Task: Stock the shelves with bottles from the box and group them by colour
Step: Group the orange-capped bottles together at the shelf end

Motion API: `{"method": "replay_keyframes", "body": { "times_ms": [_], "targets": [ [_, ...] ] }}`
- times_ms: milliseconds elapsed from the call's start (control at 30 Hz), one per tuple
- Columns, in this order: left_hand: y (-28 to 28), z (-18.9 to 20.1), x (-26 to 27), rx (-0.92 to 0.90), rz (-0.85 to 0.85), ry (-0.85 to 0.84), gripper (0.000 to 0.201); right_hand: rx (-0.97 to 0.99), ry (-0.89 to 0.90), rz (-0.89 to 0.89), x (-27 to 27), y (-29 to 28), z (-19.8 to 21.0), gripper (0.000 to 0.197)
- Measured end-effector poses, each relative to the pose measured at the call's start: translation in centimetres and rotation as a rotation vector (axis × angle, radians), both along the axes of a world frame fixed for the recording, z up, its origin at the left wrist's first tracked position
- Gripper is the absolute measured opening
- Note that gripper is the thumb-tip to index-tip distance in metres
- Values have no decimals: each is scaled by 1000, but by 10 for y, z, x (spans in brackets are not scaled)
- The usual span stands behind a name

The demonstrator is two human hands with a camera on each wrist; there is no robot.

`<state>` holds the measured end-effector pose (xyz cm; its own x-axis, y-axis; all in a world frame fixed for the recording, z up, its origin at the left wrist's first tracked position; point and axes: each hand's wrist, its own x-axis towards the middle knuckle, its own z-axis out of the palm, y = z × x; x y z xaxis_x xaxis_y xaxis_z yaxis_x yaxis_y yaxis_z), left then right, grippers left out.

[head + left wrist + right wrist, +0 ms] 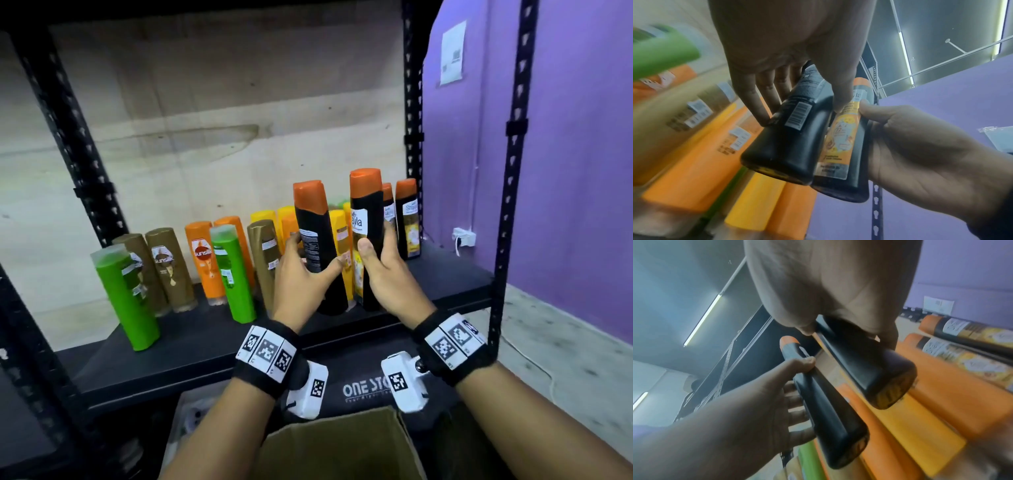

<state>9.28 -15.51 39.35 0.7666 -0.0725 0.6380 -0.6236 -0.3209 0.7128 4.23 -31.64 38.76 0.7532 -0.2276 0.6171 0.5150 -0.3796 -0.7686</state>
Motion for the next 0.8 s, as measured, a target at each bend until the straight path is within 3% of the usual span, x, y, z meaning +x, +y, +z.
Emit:
{"method": "replay_keyframes", "body": {
  "times_ms": [333,800],
  "targets": [
    [-83,-6,-11,12,-170,9,62,28,57,-125,-24,-81,-7,62],
    [-171,-47,18,-5,-291,121,68,25,168,-189,-1,-155,-33,65]
  ]
}}
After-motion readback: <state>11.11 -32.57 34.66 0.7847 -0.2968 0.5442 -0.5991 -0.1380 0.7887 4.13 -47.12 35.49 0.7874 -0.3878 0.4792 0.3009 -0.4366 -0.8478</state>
